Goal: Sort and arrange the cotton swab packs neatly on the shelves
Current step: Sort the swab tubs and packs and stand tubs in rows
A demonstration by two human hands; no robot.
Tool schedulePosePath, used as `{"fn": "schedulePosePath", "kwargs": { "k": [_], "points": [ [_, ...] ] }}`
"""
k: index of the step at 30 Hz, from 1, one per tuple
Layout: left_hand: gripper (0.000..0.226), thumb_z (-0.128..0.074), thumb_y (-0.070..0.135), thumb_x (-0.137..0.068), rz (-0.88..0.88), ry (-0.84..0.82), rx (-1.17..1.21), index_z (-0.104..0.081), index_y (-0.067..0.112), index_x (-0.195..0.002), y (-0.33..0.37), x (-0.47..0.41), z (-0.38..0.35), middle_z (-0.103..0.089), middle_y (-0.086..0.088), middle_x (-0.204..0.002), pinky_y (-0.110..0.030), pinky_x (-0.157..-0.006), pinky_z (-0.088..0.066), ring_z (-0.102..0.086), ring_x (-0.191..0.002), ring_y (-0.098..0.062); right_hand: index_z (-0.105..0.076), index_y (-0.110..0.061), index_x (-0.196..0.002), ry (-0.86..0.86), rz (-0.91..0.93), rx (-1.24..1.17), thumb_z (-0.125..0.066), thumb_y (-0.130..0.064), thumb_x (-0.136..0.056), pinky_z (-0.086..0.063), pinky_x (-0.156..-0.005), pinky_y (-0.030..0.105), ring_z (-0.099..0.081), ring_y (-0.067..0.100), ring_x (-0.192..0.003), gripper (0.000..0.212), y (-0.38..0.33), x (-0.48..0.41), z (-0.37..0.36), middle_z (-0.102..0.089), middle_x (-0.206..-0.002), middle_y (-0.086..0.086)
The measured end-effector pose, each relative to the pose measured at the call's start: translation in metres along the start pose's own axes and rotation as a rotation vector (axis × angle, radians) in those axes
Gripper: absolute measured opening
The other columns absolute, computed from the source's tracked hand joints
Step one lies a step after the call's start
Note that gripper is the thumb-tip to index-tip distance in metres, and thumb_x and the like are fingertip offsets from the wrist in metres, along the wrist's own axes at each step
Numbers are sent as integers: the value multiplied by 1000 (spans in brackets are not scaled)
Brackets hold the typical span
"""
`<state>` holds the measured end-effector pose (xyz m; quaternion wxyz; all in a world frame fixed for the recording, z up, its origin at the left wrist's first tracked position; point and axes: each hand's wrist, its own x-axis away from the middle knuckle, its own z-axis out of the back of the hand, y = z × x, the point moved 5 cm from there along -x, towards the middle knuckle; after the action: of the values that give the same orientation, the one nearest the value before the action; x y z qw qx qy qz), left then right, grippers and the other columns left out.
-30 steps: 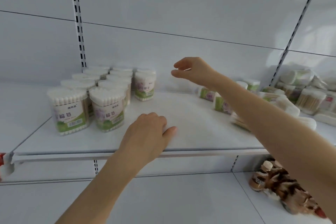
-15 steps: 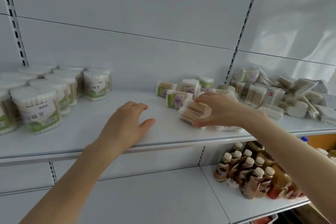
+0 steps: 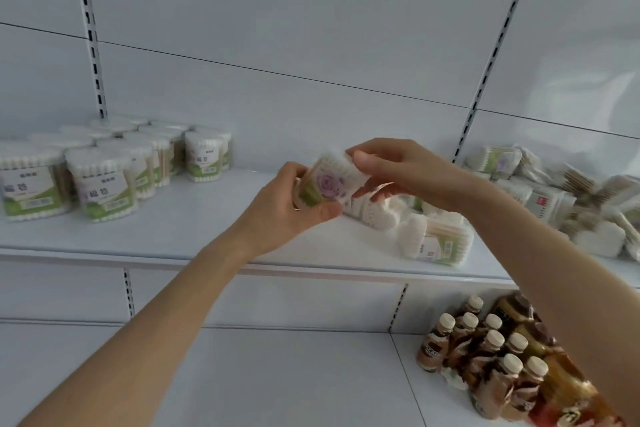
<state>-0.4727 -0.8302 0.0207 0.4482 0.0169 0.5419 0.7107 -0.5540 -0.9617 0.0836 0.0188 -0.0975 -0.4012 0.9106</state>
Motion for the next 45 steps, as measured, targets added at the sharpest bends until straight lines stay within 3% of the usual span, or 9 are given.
{"fn": "schedulePosePath", "kwargs": {
  "k": [5, 9, 13, 16, 23, 28, 32, 36, 45],
  "points": [
    [51, -63, 50, -72, 55, 45, 29, -51, 22, -113, -1, -4, 3, -59, 7, -106, -25, -77, -50, -61, -92, -11, -64, -25, -98, 132, 44, 73, -70, -52, -64, -54, -77, 41, -66, 13, -70, 44, 1, -14, 5, -71, -88, 3],
    [59, -64, 32, -86, 4, 55, -278, -39, 13, -136, -9, -20, -11, -46, -6, -131, -18, -85, -35, -52, -110, -16, -62, -11, -109, 518, 20, 55, -69, -43, -77, -55, -73, 35, -64, 16, -72, 46, 15, -20, 46, -69, -93, 10],
    [60, -63, 19, -88, -158, -131, -567, -36, 7, -140, -9, -50, -45, -37, -12, -142, -27, -103, -30, -38, -129, -24, -55, -8, -120, 623, -16, 16, -67, -43, -80, -54, -77, 37, -64, 19, -80, 55, 32, -15, 72, -65, -94, 7],
    [63, -66, 21, -85, -194, -227, -703, -37, 4, -137, -12, -76, -61, -40, -13, -137, -40, -96, -39, -42, -123, -26, -55, -13, -120, 633, -54, 87, -68, -51, -74, -52, -87, 44, -62, 23, -94, 61, 44, -11, 76, -62, -102, 8],
    [44, -64, 24, -84, -171, -201, -1036, -48, 6, -122, -29, -97, -61, -48, -14, -125, -38, -88, -42, -42, -117, -32, -55, -15, -122, 619, -62, 97, -68, -55, -72, -51, -89, 45, -61, 22, -99, 65, 58, -7, 79, -60, -107, 7],
    [49, -72, 29, -79, 24, 41, -579, -46, 8, -116, -10, -49, -7, -58, -7, -110, -36, -83, -46, -56, -100, -24, -55, -15, -120, 562, -34, 40, -68, -54, -73, -54, -85, 46, -66, 23, -89, 62, 51, -28, 67, -65, -101, 9],
    [40, -74, 25, -77, 65, 208, -226, -46, 19, -106, -6, 14, 34, -56, 15, -90, -8, -66, -45, -57, -81, 0, -55, -13, -116, 452, 14, 3, -69, -47, -77, -53, -85, 46, -68, 26, -85, 54, 25, -69, 27, -67, -90, 8],
    [41, -75, 24, -74, 86, 340, -107, -50, 25, -107, -17, 53, 82, -60, 18, -91, -6, -66, -46, -60, -78, 7, -55, -17, -108, 330, 75, 48, -68, -48, -77, -55, -79, 35, -64, 15, -70, 47, -9, -112, -36, -67, -93, 8],
    [45, -68, 44, -60, 87, 252, 8, -55, 33, -102, -43, 84, 143, -67, 15, -90, -14, -71, -50, -63, -83, 3, -59, -17, -109, 201, 60, 333, -69, -51, -75, -39, -65, 24, -51, 15, -83, 49, -46, -172, -137, -53, -94, 1]
  ]
}}
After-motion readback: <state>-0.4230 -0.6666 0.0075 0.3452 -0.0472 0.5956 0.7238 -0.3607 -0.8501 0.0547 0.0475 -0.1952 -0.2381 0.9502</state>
